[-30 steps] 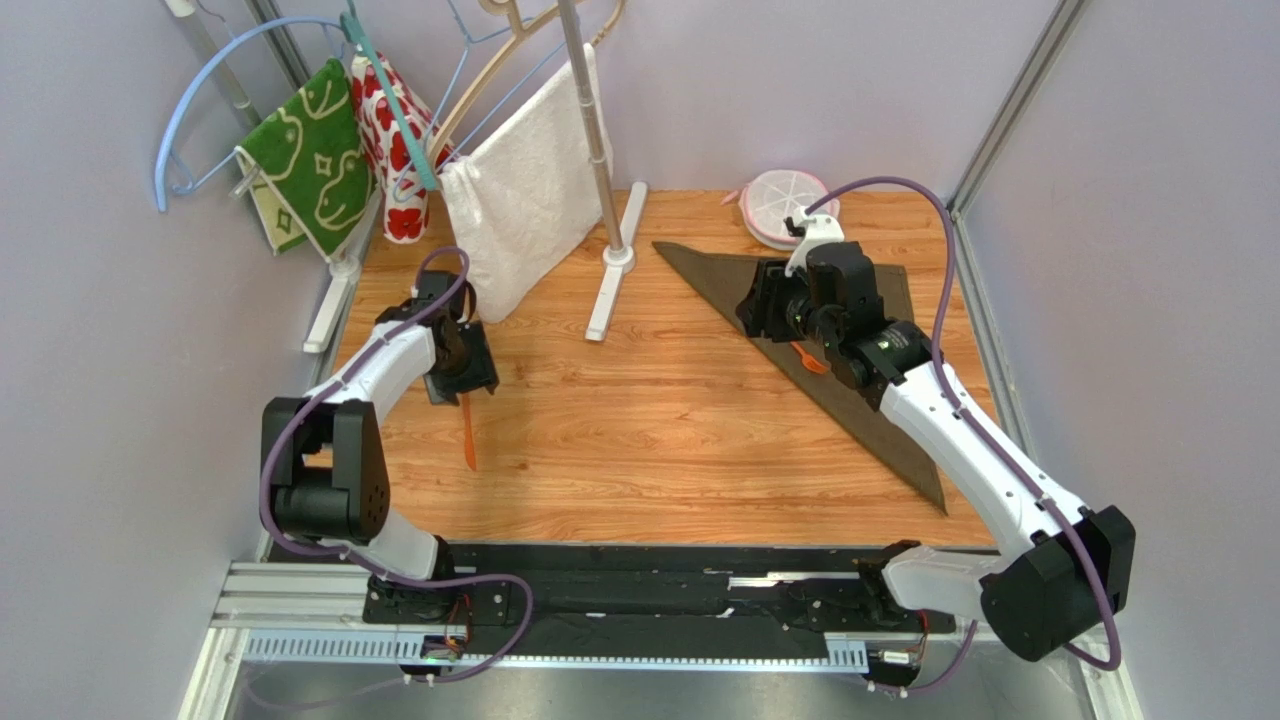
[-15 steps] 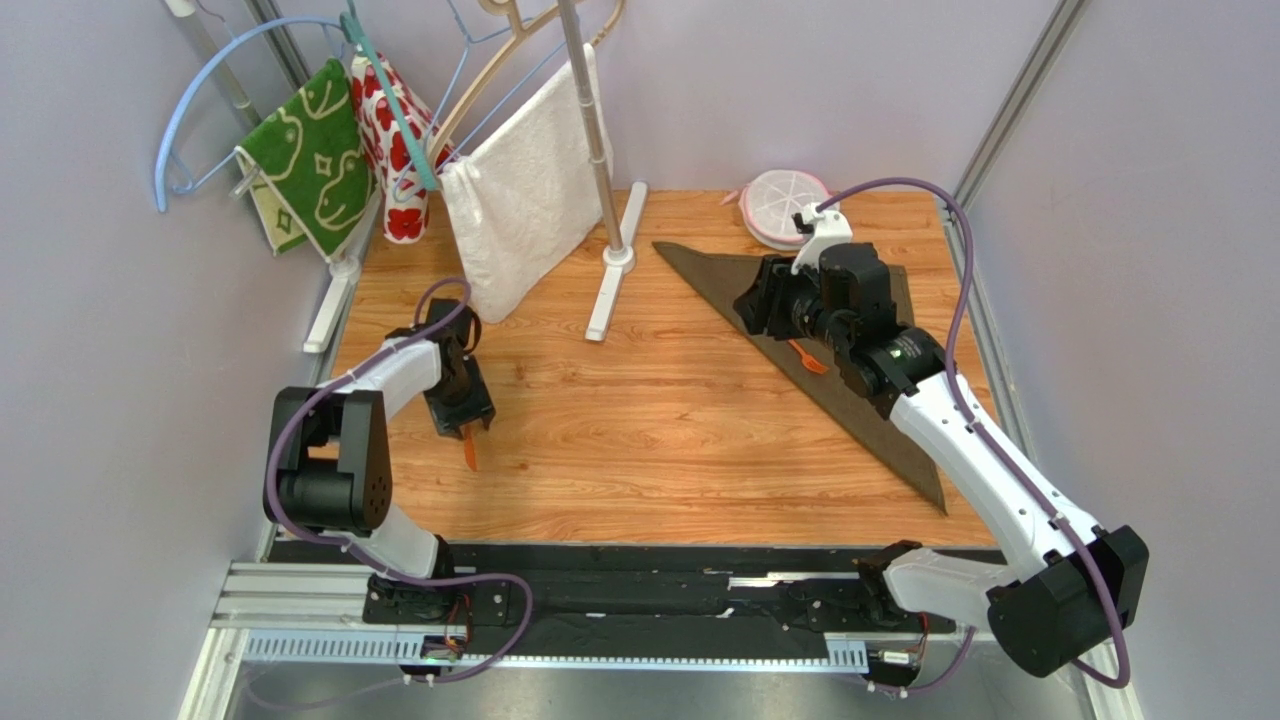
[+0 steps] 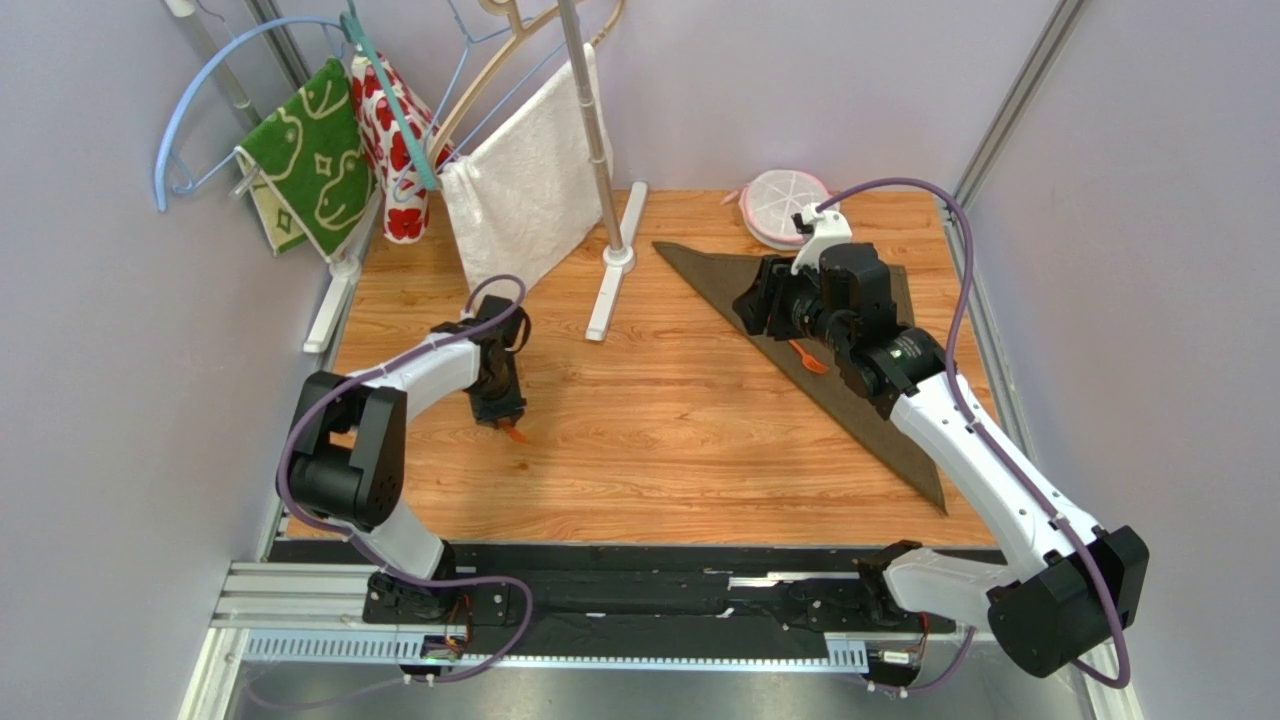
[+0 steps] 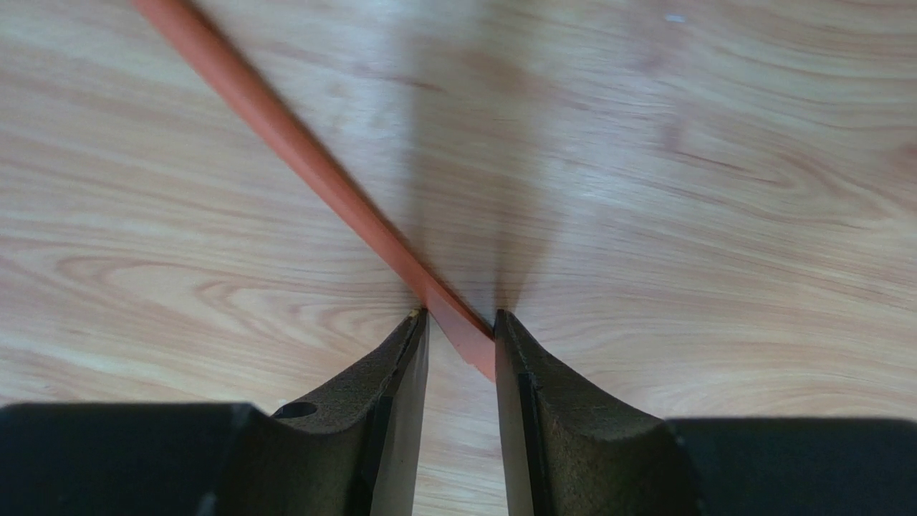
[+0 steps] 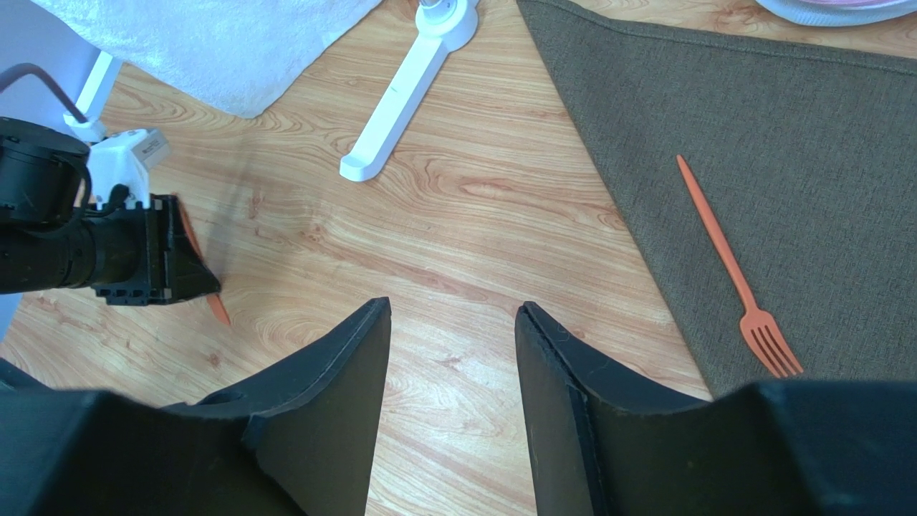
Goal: Fold the napkin, place the utensils inside, and roll it up
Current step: Grab a utensil with the left arm
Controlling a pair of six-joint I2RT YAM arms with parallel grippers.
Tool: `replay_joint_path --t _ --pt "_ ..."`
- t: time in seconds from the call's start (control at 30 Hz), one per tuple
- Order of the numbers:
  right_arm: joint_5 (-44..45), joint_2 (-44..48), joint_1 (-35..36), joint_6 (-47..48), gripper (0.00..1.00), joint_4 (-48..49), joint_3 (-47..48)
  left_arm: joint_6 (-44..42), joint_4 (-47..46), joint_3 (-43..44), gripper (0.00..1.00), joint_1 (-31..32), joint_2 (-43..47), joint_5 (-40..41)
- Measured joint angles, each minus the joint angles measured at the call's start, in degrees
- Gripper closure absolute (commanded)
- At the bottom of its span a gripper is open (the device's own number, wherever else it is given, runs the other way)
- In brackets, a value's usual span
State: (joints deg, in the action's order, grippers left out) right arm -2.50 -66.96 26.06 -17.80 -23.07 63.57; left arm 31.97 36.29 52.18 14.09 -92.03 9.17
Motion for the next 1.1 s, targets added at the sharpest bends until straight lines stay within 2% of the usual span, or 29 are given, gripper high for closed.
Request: replay_joint_path --t 0.2,0.3,0.47,0.53,0.57,0.67,0.83,1.1 --pt "0.00 0.59 0.00 0.02 0.49 -0.20 0.00 0.90 -0.79 1.53 0.63 5.05 -1.44 1.81" --pt "-0.04 1.09 0.00 0.00 0.49 -0.20 0.00 2.12 -1.68 0.70 0.74 5.27 -0.79 2.21" --pt "-0.31 1.84 0.00 0.00 0.49 -0.22 -0.02 2.54 -3.37 -1.16 0.78 5.51 0.83 2.93" --pt "-0.44 2.08 0.00 0.02 0.49 -0.24 -0.02 2.03 -3.45 -1.16 0.83 6.05 0.83 3.21" --pt "-0.46 2.19 0.00 0.00 0.49 -0.28 -0.02 1.77 -3.48 -1.16 0.91 6.32 0.83 3.43" --pt "-0.48 2.47 0.00 0.02 0.49 -0.44 -0.02 0.94 -3.58 -1.16 1.00 7.37 0.85 4.17" --pt "-0.74 2.73 0.00 0.02 0.49 -0.63 -0.76 0.46 -4.57 -2.99 1.00 8.50 2.75 3.32" --pt "-4.98 2.84 0.00 -4.68 0.49 1.60 -7.30 0.00 -6.56 -6.54 1.00 12.92 12.66 -4.33"
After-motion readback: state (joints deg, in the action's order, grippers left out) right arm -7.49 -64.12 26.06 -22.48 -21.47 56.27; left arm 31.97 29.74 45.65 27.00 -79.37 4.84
